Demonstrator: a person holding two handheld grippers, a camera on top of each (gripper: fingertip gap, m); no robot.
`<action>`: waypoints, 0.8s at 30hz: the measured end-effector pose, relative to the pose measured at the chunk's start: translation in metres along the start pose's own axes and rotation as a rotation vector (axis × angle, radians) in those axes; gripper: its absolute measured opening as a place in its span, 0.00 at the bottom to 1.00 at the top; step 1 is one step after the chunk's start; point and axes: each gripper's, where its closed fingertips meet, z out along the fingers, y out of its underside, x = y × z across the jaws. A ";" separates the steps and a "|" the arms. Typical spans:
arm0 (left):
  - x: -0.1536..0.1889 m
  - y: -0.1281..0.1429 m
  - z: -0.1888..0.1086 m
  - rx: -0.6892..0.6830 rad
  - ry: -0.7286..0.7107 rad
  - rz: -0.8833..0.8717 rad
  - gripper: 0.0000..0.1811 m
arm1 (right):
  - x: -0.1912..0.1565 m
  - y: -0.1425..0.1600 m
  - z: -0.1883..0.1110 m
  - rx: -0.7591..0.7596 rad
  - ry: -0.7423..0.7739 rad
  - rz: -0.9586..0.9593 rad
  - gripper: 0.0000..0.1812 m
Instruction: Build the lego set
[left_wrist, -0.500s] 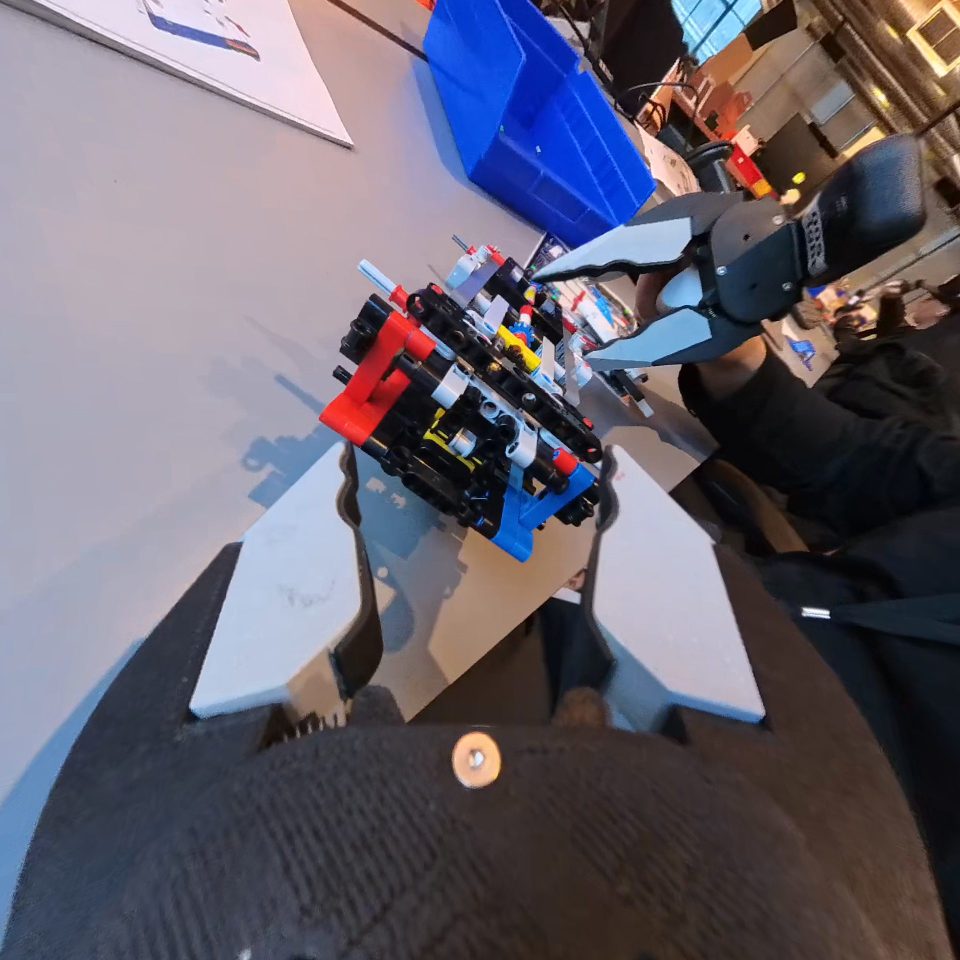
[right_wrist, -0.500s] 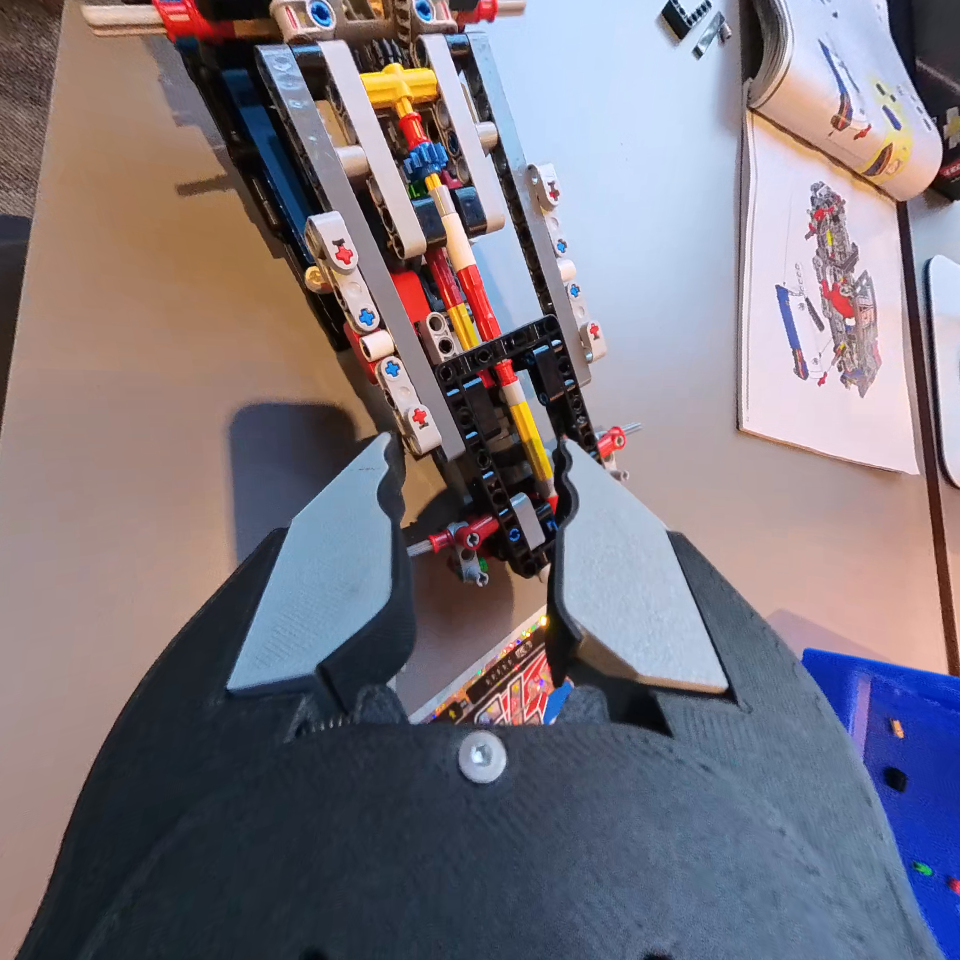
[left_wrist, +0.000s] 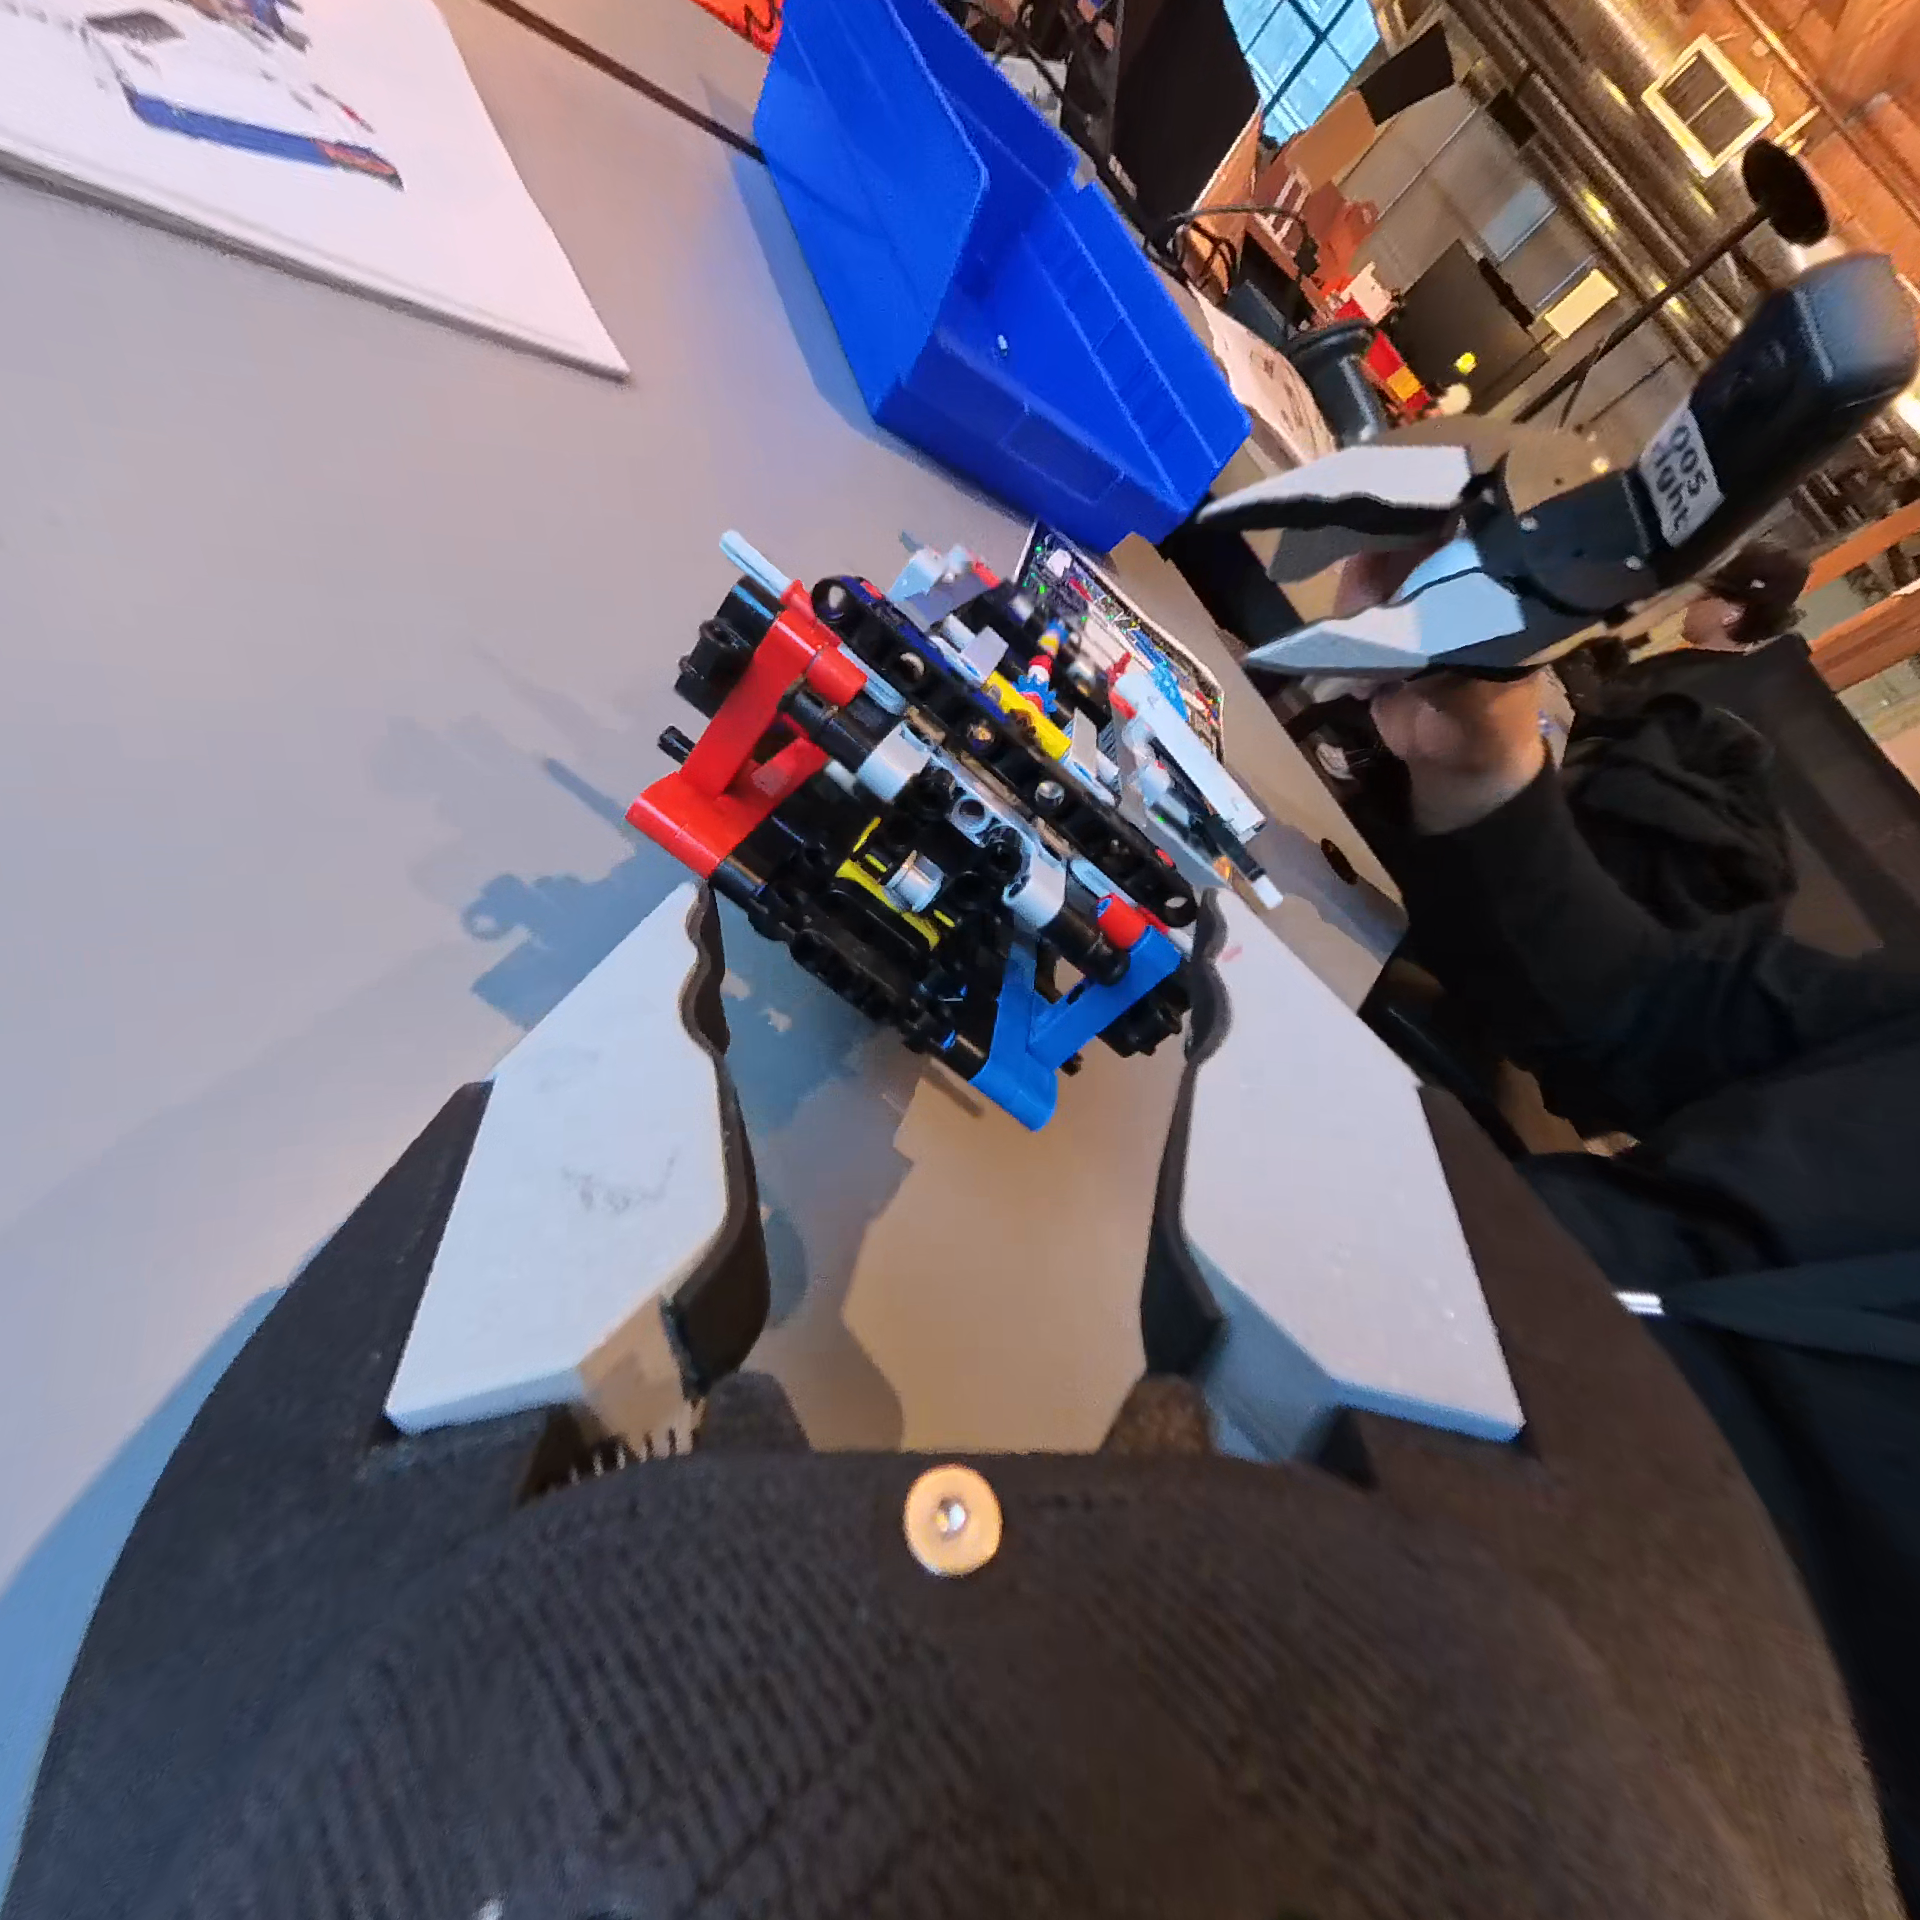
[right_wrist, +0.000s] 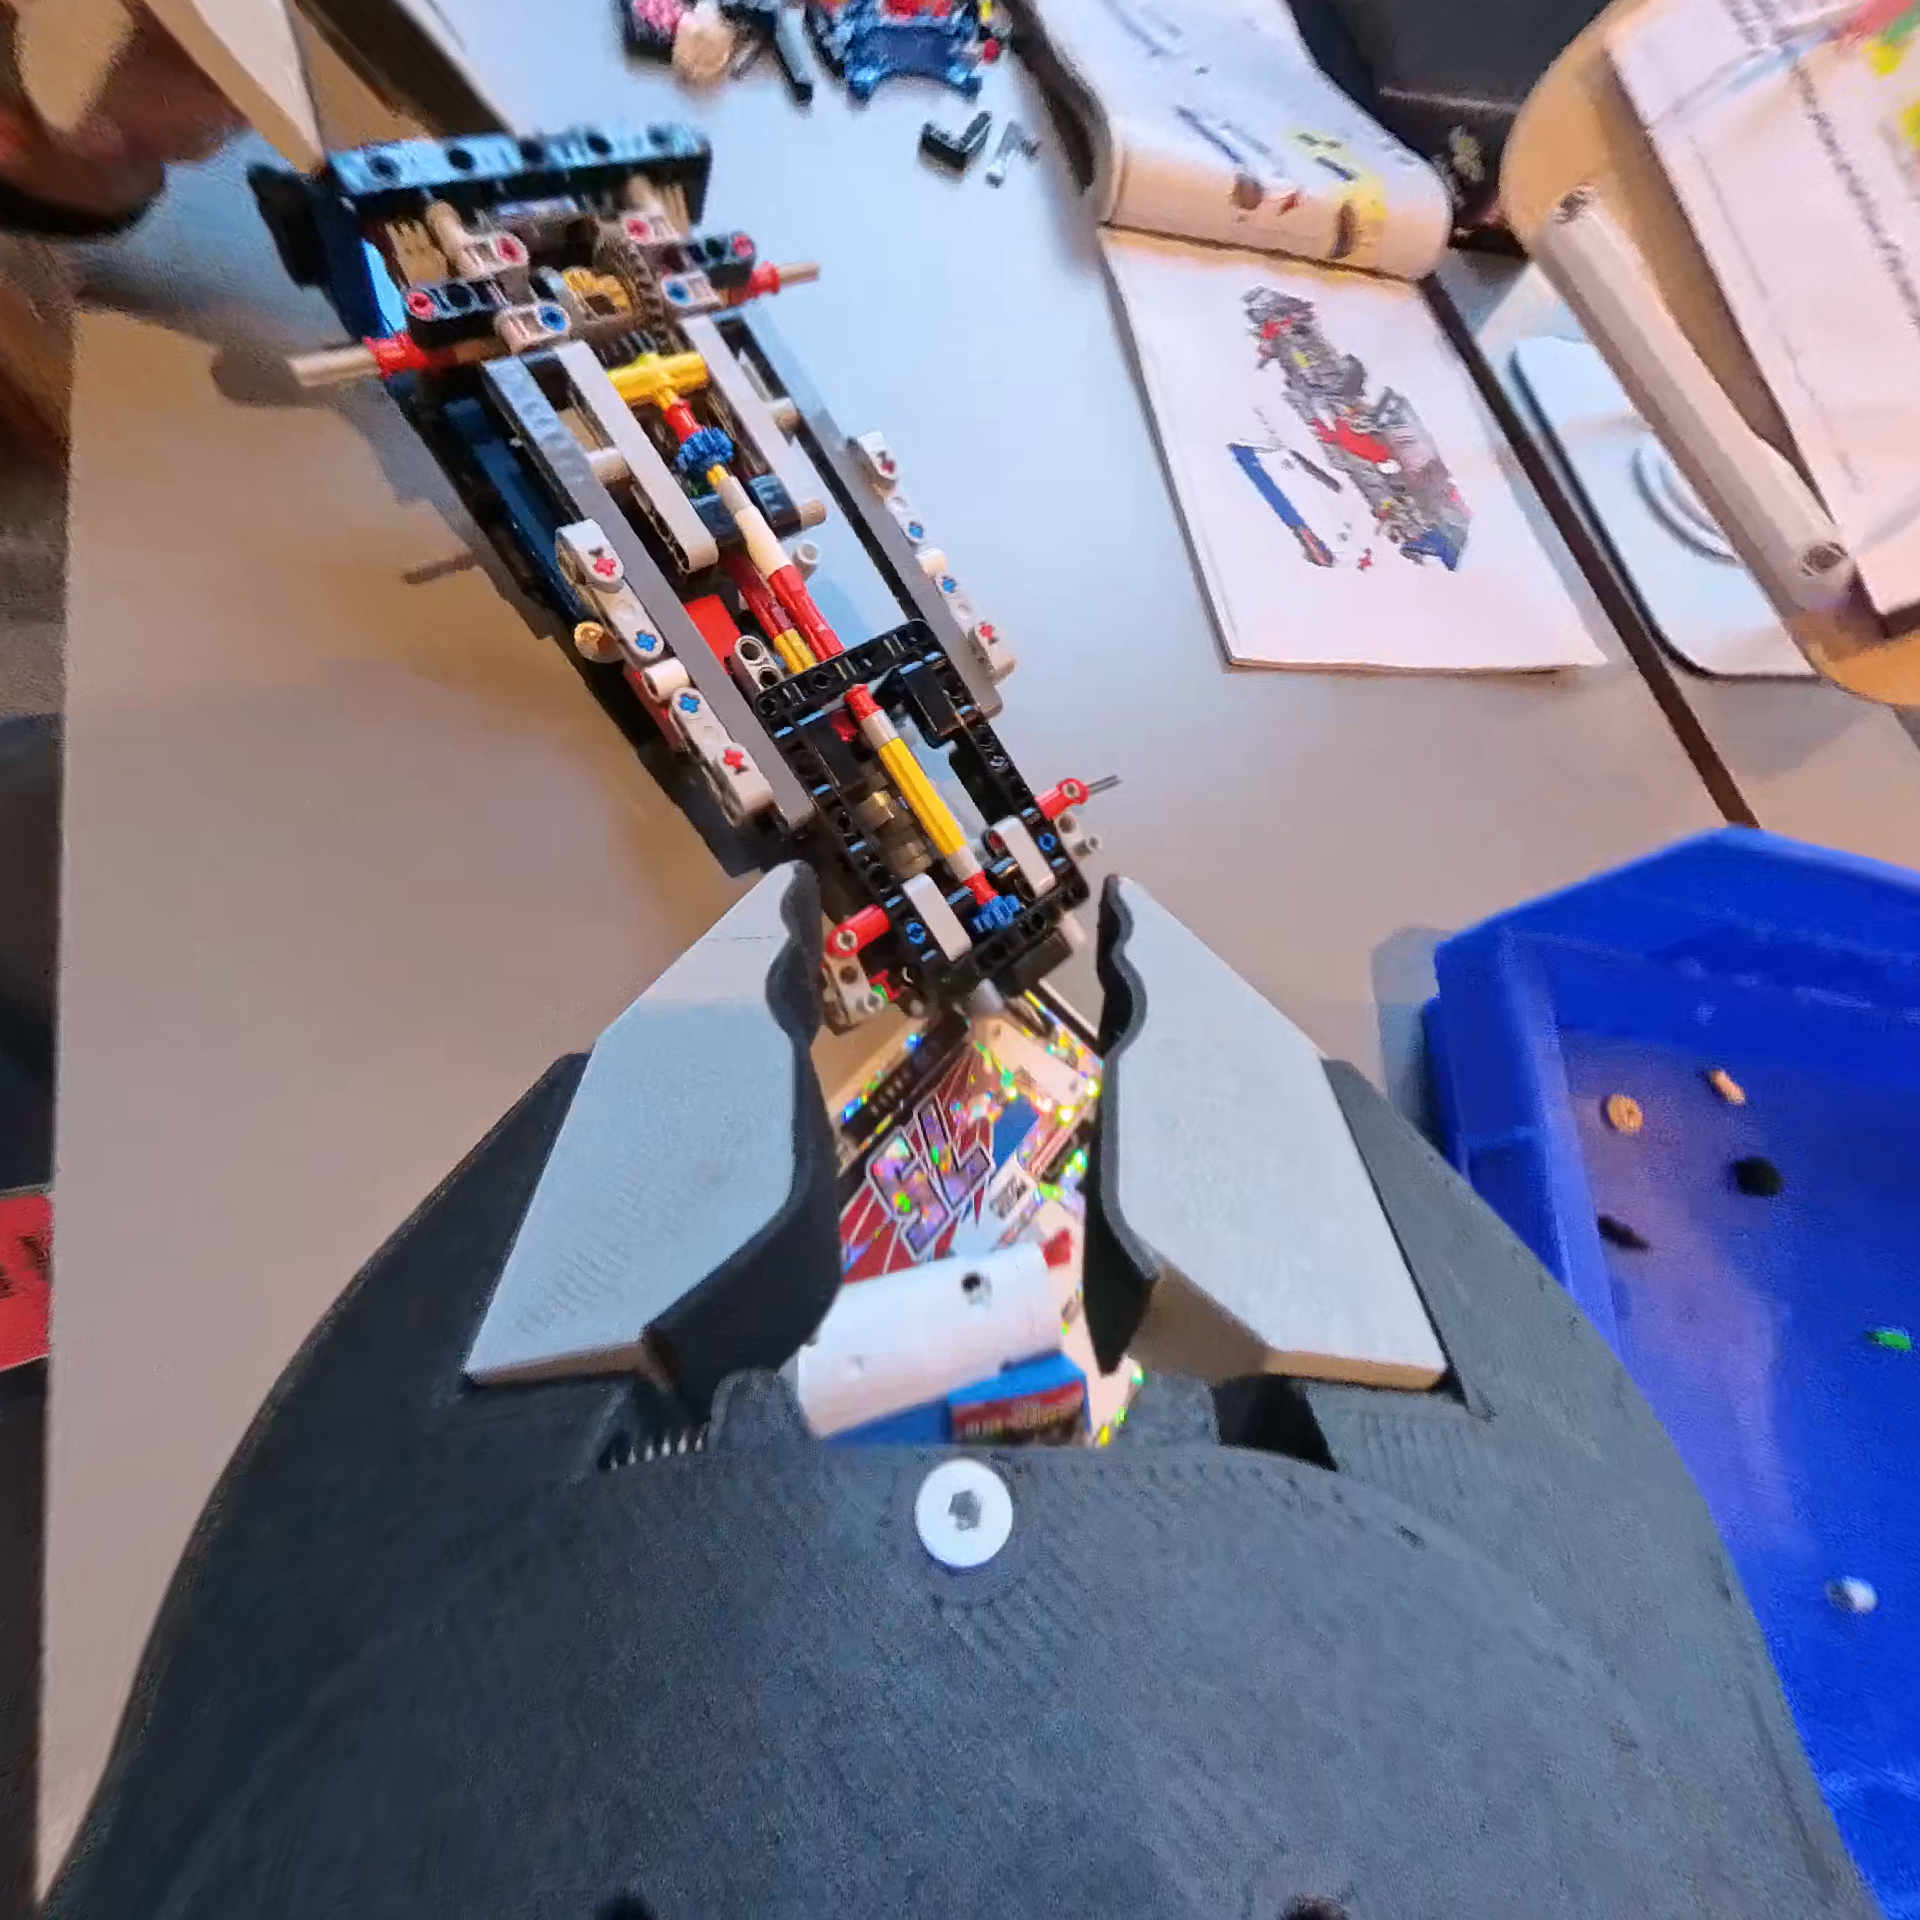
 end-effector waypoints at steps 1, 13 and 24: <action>0.000 -0.003 0.002 0.004 0.007 0.006 0.48 | 0.003 0.003 -0.007 0.004 0.002 0.023 0.27; 0.011 -0.005 -0.020 0.044 -0.039 0.067 0.49 | 0.003 0.072 -0.057 -0.035 0.056 0.254 0.28; 0.008 0.016 -0.021 0.017 -0.098 0.093 0.47 | -0.007 0.111 -0.069 -0.075 0.079 0.479 0.31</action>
